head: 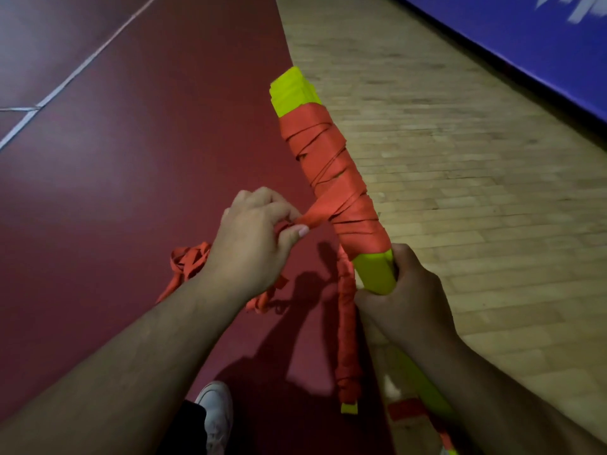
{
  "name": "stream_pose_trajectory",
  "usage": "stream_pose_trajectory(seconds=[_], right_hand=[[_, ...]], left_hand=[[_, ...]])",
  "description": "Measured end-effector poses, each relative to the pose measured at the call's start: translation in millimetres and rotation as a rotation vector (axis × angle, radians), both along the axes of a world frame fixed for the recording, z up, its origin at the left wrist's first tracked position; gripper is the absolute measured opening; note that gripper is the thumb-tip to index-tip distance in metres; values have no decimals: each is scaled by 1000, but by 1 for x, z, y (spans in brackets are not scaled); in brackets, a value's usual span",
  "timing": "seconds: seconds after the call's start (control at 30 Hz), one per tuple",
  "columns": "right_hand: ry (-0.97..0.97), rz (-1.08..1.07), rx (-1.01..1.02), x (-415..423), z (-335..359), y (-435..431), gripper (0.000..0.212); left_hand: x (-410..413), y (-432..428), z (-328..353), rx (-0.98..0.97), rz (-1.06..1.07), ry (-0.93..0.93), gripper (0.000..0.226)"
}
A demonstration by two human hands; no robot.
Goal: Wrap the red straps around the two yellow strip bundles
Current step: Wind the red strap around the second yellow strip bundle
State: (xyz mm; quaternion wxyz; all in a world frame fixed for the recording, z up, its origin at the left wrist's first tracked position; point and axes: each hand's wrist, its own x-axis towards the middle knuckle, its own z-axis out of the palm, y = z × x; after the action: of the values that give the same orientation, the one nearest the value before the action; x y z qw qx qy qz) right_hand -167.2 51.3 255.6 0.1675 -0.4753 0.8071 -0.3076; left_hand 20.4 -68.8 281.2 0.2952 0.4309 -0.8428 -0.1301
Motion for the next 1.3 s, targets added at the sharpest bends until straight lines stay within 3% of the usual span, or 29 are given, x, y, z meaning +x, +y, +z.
stream_pose_trajectory(seconds=[0.1, 0.23, 0.37, 0.53, 0.77, 0.93, 1.03, 1.23, 1.3], right_hand=[[48, 38, -31, 2, 10, 2, 48], [115, 34, -51, -4, 22, 0, 54], [147, -15, -130, -9, 40, 3, 51], [121, -21, -207, -6, 84, 6, 51], [231, 2, -470, 1, 222, 8, 55], [257, -21, -702, 3, 342, 27, 47], [264, -11, -772, 9, 389, 49, 44], [287, 20, -692, 23, 384, 81, 43], [278, 28, -649, 23, 372, 89, 42]], left_hand=[[-8, -1, 3, -9, 90, -4, 12], [-17, 0, 9, 126, 88, 113, 5], [-26, 9, 16, 241, 41, 90, 35], [-28, 12, 55, 148, 16, 199, 39], [-27, 14, 213, 50, 24, 324, 24], [-20, 47, 355, -201, 27, 408, 28], [-14, 71, 406, -219, -11, 468, 27], [-12, 109, 390, -39, 36, 373, 19], [-9, 124, 371, 50, -6, 428, 16]])
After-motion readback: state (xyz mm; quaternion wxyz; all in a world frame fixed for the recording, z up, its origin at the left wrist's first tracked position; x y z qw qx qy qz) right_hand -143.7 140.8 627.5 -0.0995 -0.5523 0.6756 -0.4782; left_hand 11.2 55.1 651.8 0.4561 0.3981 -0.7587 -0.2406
